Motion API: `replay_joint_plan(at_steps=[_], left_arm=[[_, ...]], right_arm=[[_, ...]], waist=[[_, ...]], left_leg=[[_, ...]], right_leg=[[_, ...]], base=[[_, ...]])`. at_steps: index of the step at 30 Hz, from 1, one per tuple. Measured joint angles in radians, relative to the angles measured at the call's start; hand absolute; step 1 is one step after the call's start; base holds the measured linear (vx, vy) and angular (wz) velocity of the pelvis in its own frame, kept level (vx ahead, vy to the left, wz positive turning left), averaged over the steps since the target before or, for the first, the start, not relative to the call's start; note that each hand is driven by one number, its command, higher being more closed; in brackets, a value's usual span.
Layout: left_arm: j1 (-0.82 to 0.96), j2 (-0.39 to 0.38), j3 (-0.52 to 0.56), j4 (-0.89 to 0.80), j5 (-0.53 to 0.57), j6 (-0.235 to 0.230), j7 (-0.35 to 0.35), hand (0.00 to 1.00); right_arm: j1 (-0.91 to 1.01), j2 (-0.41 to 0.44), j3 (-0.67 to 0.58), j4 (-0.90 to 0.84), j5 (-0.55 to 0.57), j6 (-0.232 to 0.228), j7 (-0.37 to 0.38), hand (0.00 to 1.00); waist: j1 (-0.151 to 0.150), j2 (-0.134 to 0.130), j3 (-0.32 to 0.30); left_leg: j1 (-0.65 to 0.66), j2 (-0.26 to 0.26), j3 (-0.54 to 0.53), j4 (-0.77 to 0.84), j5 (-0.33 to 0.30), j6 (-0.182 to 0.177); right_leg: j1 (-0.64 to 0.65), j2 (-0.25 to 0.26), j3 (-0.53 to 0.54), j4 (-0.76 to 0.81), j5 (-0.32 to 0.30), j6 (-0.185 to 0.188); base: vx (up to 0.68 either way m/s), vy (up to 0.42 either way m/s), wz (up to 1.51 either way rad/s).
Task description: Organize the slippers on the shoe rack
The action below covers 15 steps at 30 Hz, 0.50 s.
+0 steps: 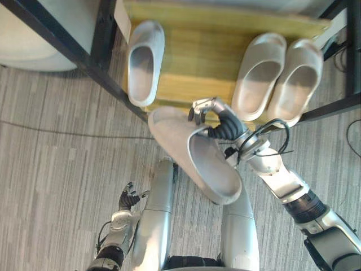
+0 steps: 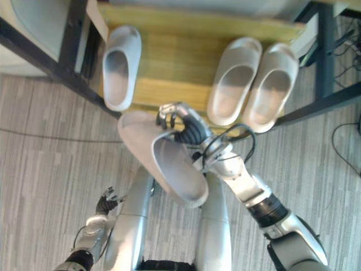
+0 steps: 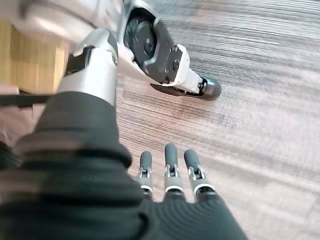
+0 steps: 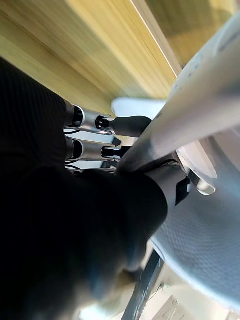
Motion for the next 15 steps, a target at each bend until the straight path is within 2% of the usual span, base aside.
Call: replay_joint_plan(at_steps=[5,7,8,10,15], left_arm=[[0.01,-0.03,0.069,-0.092,0.002,0.0,0.014,0.0],[0.011,-0.04,0.094,-0.12,0.002,0.001,0.016,0.0],[0.011,-0.042,0.098,-0.123,0.002,0.001,0.016,0.0],[0.01,-0.049,0.106,-0.146,0.002,0.004,0.034,0.0],[0.011,-0.061,0.115,-0.179,0.002,0.008,0.035,0.0]], right_arm=[[-0.064,0.047,-0.067,0.0,-0.075,0.036,-0.096,1.0],[-0.1,0.082,-0.127,0.001,-0.11,0.068,-0.164,1.0],[-0.104,0.087,-0.136,0.001,-0.115,0.073,-0.172,1.0],[-0.131,0.127,-0.206,0.001,-0.13,0.104,-0.238,1.0],[-0.167,0.184,-0.283,0.0,-0.186,0.134,-0.308,1.0]], waist=[[0.022,-0.001,0.001],[0.027,-0.002,0.001],[0.027,-0.002,0.001],[0.036,-0.002,0.001],[0.05,-0.002,0.001]], left_leg=[[-0.1,0.014,-0.008,0.074,-0.017,-0.017],[-0.128,0.017,-0.011,0.098,-0.022,-0.022],[-0.131,0.017,-0.011,0.1,-0.022,-0.022],[-0.139,0.017,-0.014,0.111,-0.025,-0.027],[-0.148,0.014,-0.033,0.111,-0.024,-0.03]], right_leg=[[-0.109,0.001,-0.008,0.081,-0.017,-0.01],[-0.139,0.001,-0.009,0.108,-0.023,-0.011],[-0.142,0.001,-0.009,0.111,-0.024,-0.012],[-0.15,0.0,-0.012,0.126,-0.033,-0.013],[-0.149,-0.004,-0.033,0.125,-0.039,-0.019]], base=[[-0.03,-0.03,-0.08],[0.0,-0.01,-0.02],[0.0,0.0,0.0],[0.0,-0.013,0.02],[0.02,-0.016,0.06]])
